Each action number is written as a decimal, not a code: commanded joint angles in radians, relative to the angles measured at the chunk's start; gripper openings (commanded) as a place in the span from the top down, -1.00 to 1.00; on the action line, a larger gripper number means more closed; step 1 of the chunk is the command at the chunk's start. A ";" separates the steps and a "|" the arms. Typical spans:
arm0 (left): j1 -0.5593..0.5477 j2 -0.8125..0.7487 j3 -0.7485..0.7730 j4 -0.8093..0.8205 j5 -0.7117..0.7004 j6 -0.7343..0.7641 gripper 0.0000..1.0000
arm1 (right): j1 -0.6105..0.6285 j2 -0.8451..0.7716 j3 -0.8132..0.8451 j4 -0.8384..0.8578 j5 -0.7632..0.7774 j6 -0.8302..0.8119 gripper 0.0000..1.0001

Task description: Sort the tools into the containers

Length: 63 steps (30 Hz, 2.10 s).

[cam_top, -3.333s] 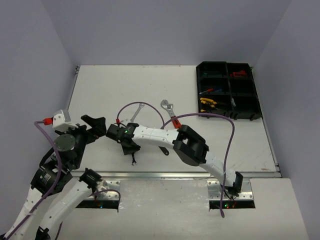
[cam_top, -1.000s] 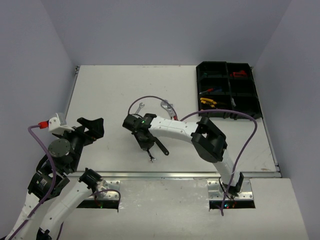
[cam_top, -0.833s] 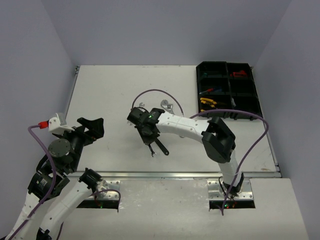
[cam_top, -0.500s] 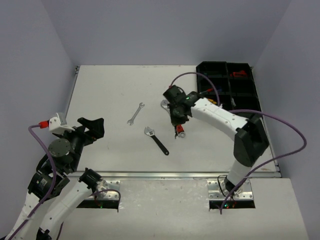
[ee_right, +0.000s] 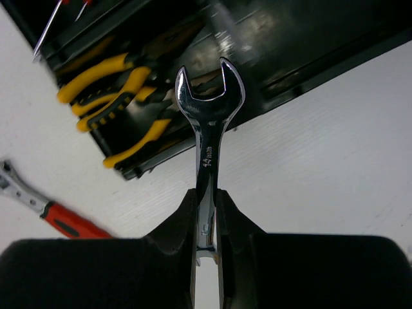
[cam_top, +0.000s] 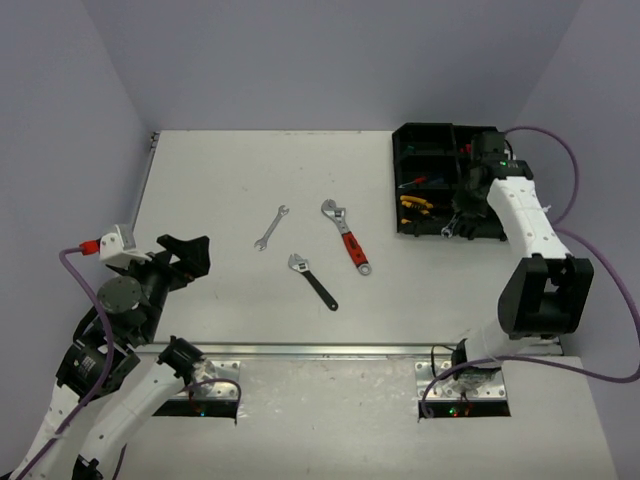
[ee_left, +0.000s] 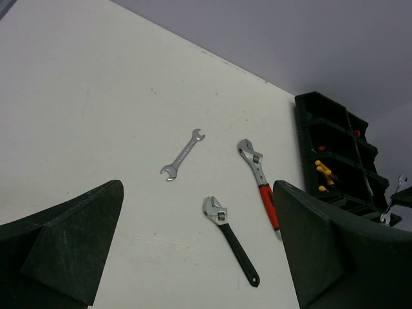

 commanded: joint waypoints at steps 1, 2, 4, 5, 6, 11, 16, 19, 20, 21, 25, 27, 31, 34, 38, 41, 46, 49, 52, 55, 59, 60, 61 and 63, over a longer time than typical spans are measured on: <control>0.002 0.004 -0.005 0.054 0.017 0.017 -1.00 | -0.088 0.056 0.104 0.018 -0.026 -0.050 1.00; 0.003 0.005 -0.005 0.055 0.019 0.018 -1.00 | -0.099 0.073 0.124 0.018 -0.029 -0.052 1.00; 0.002 0.007 -0.005 0.057 0.026 0.021 -1.00 | -0.127 0.098 0.171 0.018 -0.051 -0.052 1.00; 0.002 0.011 -0.005 0.058 0.030 0.023 -1.00 | -0.136 0.123 0.200 0.018 -0.065 -0.047 1.00; 0.002 0.014 -0.005 0.059 0.034 0.025 -1.00 | -0.141 0.152 0.223 0.018 -0.070 -0.042 1.00; 0.001 0.012 -0.006 0.060 0.037 0.027 -1.00 | -0.142 0.261 0.340 0.018 -0.076 -0.007 1.00; 0.001 0.016 -0.008 0.064 0.046 0.028 -1.00 | -0.144 0.374 0.500 0.029 -0.080 0.029 1.00; 0.001 0.021 -0.008 0.065 0.049 0.030 -1.00 | -0.144 0.438 0.579 0.029 -0.065 0.058 1.00; 0.001 0.019 -0.009 0.065 0.049 0.030 -1.00 | -0.142 0.448 0.593 0.029 -0.056 0.063 1.00; 0.001 0.018 -0.008 0.066 0.050 0.030 -1.00 | -0.142 0.457 0.607 0.031 -0.049 0.066 1.00; 0.001 0.012 -0.011 0.068 0.051 0.030 -1.00 | -0.142 0.479 0.623 0.068 -0.008 0.089 1.00; 0.001 0.012 -0.011 0.070 0.054 0.032 -1.00 | -0.144 0.495 0.631 0.076 0.004 0.100 1.00; 0.001 0.012 -0.011 0.070 0.058 0.033 -1.00 | -0.145 0.518 0.656 0.088 0.046 0.095 1.00; 0.001 0.013 -0.012 0.071 0.061 0.033 -1.00 | -0.148 0.540 0.681 0.092 0.064 0.082 1.00; 0.001 0.013 -0.011 0.071 0.062 0.035 -1.00 | -0.158 0.549 0.663 0.097 0.086 0.088 1.00; 0.001 0.013 -0.012 0.071 0.060 0.035 -1.00 | -0.159 0.570 0.670 0.099 0.082 0.085 0.90; 0.001 0.021 -0.014 0.077 0.071 0.040 -1.00 | -0.158 0.604 0.695 0.107 0.089 0.072 0.63; 0.001 0.032 -0.012 0.076 0.072 0.041 -1.00 | -0.159 0.620 0.711 0.093 0.090 0.074 0.11; 0.002 0.045 -0.014 0.079 0.074 0.043 -1.00 | -0.159 0.599 0.716 0.095 0.063 0.079 -0.24; 0.001 0.073 -0.013 0.083 0.082 0.047 -1.00 | -0.157 0.580 0.747 0.081 0.013 0.076 -0.65; 0.002 0.176 -0.011 0.089 0.100 0.053 -1.00 | -0.126 0.519 0.765 0.066 -0.061 0.053 -0.68; 0.002 0.219 -0.008 0.088 0.104 0.054 -1.00 | -0.109 0.494 0.763 0.061 -0.077 0.037 -0.68; 0.002 0.259 -0.004 0.085 0.107 0.056 -1.00 | -0.092 0.472 0.761 0.056 -0.091 0.017 -0.69; 0.002 0.346 0.021 0.071 0.104 0.054 -1.00 | -0.054 0.426 0.743 0.042 -0.108 -0.007 -0.76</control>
